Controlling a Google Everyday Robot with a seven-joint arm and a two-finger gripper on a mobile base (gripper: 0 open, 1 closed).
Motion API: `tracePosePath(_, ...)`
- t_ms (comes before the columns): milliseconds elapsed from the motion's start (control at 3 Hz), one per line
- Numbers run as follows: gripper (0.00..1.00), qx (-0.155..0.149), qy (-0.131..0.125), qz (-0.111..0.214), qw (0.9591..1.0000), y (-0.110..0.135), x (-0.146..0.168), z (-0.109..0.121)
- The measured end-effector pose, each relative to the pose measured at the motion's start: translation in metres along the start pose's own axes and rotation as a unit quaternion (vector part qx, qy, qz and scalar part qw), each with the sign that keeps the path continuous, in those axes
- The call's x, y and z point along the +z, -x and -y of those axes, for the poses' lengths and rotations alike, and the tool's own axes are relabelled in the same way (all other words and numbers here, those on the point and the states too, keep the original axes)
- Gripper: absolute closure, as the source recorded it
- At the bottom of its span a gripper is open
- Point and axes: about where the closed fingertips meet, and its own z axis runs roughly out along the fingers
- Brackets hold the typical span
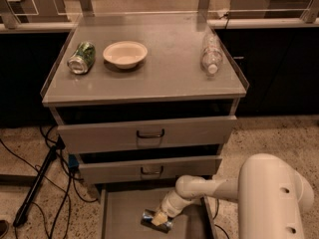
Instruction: Pick redbull can from bottom drawer and place on counter
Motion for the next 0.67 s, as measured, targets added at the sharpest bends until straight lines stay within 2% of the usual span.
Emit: tracePosePath(667,1.00,-0.001,-0.002,-0.010,1.0000,0.0057,-0.0100,-0.0038)
